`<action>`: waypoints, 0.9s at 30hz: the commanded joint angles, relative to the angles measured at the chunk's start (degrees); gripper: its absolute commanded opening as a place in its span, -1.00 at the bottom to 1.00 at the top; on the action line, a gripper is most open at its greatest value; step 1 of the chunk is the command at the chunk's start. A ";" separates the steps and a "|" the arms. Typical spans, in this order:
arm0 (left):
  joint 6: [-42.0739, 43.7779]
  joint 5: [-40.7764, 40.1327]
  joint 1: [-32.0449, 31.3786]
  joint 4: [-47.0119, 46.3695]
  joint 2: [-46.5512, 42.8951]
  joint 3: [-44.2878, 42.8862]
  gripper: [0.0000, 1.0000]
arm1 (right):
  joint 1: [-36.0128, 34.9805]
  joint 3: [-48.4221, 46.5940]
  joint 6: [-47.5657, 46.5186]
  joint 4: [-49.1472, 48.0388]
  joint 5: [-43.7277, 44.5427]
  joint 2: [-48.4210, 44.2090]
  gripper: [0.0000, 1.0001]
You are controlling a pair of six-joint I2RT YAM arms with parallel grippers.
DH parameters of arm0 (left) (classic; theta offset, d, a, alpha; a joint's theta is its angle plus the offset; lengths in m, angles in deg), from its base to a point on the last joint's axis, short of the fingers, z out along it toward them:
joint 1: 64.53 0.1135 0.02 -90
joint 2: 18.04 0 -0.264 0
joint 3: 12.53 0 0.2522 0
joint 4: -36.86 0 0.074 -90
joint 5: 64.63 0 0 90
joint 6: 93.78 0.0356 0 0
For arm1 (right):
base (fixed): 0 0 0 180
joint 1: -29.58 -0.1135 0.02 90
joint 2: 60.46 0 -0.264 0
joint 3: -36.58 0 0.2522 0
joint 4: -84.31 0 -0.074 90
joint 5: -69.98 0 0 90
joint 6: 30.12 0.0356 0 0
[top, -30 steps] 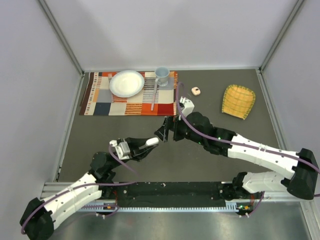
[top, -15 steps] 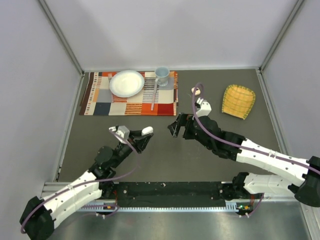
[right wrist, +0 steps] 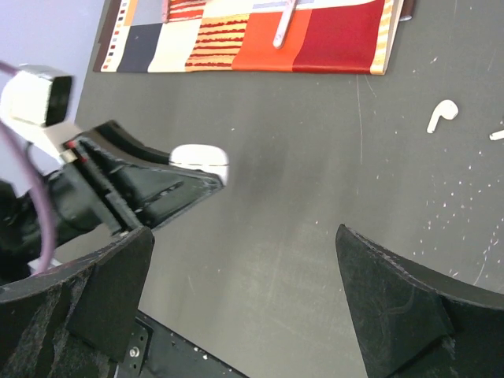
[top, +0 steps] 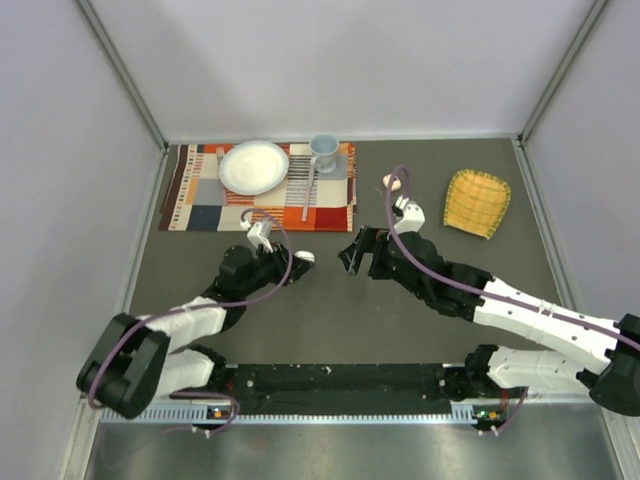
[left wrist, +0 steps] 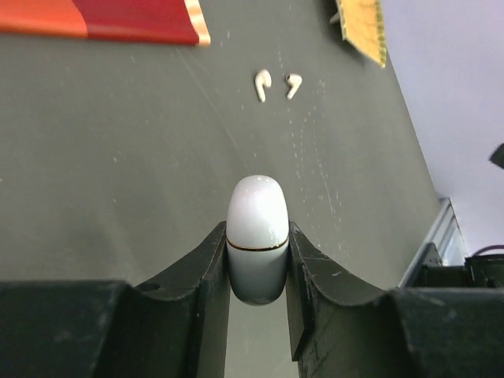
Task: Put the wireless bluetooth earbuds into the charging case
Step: Place the charging case with the earbuds at the center of the board.
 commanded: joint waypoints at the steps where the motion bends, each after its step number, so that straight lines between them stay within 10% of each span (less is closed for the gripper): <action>1: -6.15 6.20 0.29 -6.86 6.63 -4.40 -1.00 | 0.76 0.21 0.14 -0.46 0.15 -2.26 0.98; 12: -12.74 8.93 0.38 -13.04 23.69 -7.92 -0.99 | 0.94 -0.40 -0.65 -0.37 -0.20 -0.59 0.98; 27: -11.17 5.15 0.47 -7.06 29.59 -9.94 -0.41 | 1.20 -0.40 -0.92 -0.29 -0.29 0.20 0.98</action>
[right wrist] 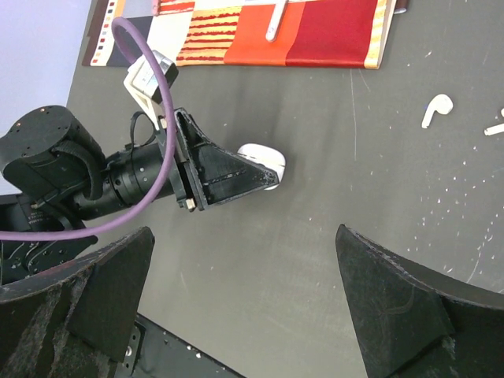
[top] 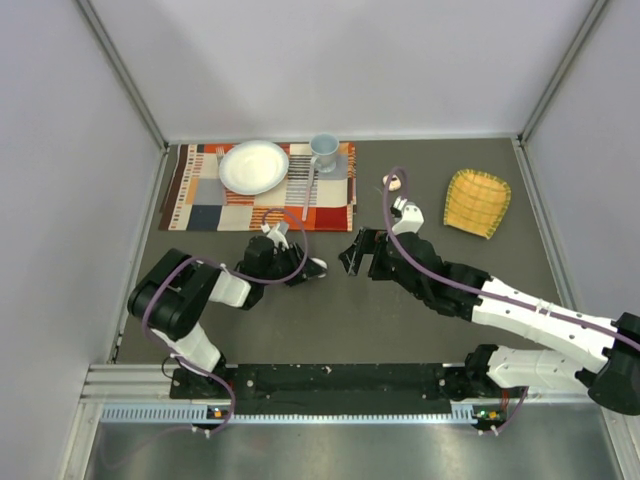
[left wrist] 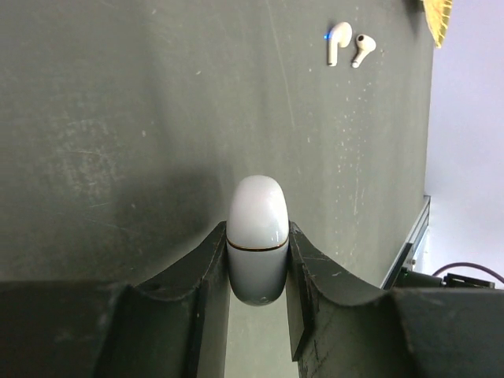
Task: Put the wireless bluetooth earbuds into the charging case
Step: Place the charging case with the earbuds at the center of the board.
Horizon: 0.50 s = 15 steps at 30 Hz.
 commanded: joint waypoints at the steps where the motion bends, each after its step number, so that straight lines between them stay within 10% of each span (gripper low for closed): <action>1: 0.81 -1.98 0.29 1.44 -0.12 -1.68 -0.33 | 1.07 -0.75 -0.72 -0.61 -0.26 -0.11 0.98; 15: 6.79 -9.27 0.73 15.85 -5.56 -2.56 -0.03 | 1.33 -0.31 -0.72 -0.44 0.00 -0.46 0.98</action>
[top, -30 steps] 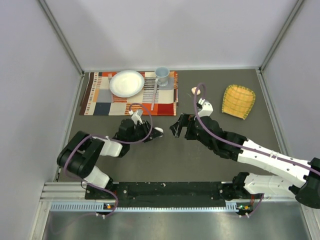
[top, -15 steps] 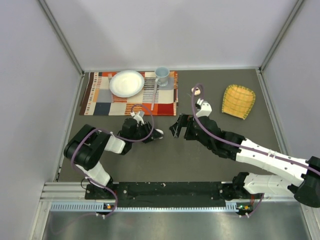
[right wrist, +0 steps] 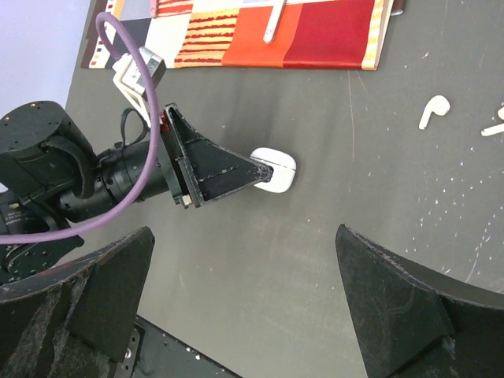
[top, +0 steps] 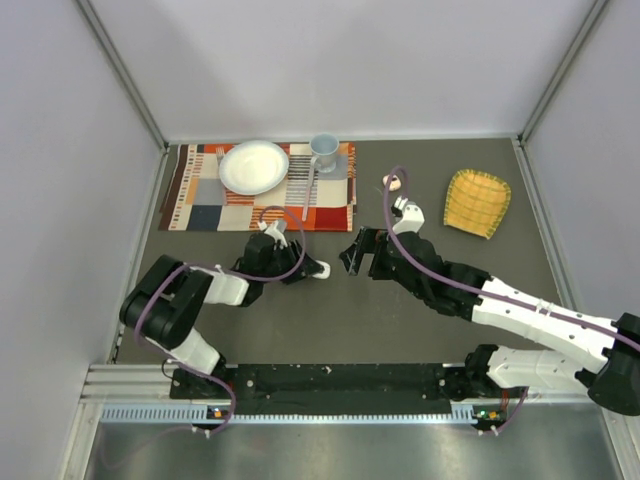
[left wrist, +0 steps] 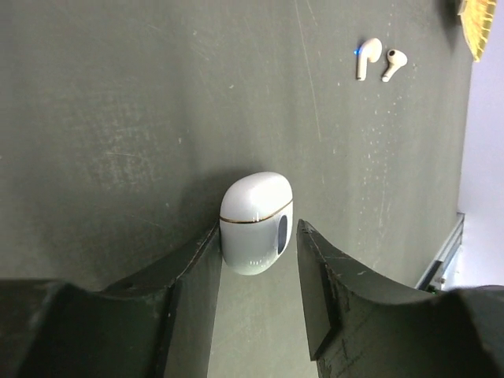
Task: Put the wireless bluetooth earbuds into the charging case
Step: Place the charging case with the earbuds at the center of the board, then adjust the charging case at the center of the board.
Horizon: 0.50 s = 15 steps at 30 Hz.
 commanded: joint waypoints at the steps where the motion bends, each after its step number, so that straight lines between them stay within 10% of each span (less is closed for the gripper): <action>1: 4.71 -6.14 0.64 8.73 -4.25 -1.03 -0.02 | 1.07 -0.22 -1.15 -0.35 0.13 -0.46 0.98; 15: 13.16 -19.77 0.64 25.18 -27.97 1.34 0.07 | 11.61 -0.05 -2.48 2.11 -5.93 0.69 0.98</action>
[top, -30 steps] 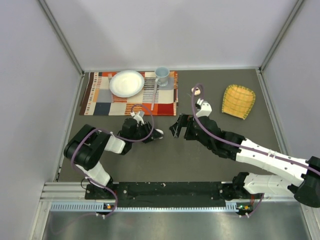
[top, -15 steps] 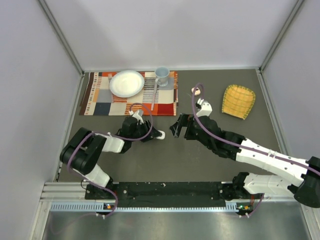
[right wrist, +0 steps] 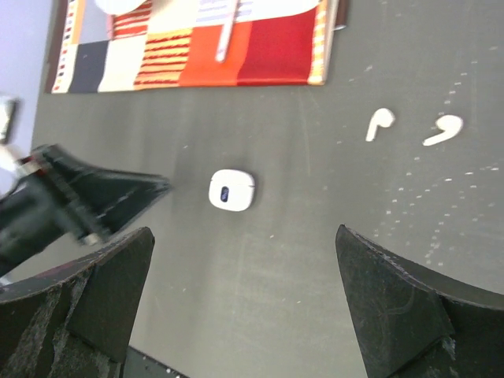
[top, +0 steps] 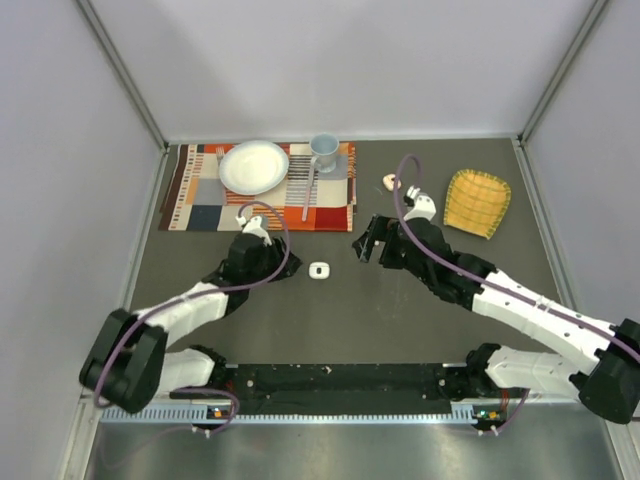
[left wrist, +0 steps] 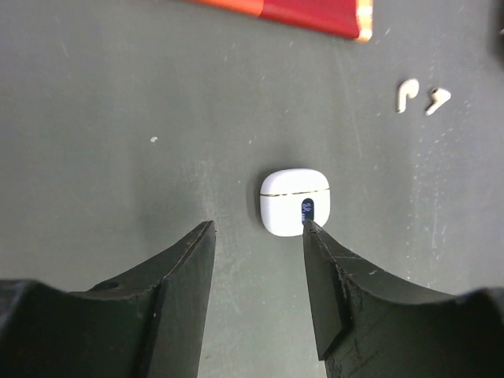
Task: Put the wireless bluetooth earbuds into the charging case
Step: Adjust the charging case at the center of the board.
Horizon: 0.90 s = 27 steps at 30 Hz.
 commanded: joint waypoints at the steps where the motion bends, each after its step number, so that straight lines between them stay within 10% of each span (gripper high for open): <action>1: 3.69 -5.97 0.34 3.76 -13.37 2.11 0.07 | 6.58 -0.18 -0.75 1.91 -1.85 0.09 0.98; 9: 4.75 -16.51 0.34 5.52 -43.60 9.66 0.13 | 18.47 -5.52 -0.91 4.64 -2.99 7.98 0.98; 15: 5.54 -22.76 0.43 8.59 -61.72 14.59 0.56 | 20.75 -15.45 -22.77 2.71 -3.70 20.03 0.98; 21: 10.02 -22.58 0.43 9.83 -68.18 15.30 0.98 | 22.42 -23.10 -39.67 1.56 1.32 32.60 0.98; 27: 7.66 -25.30 0.43 15.53 -62.39 11.70 0.98 | 27.60 -33.82 -45.92 1.83 -0.96 45.77 0.98</action>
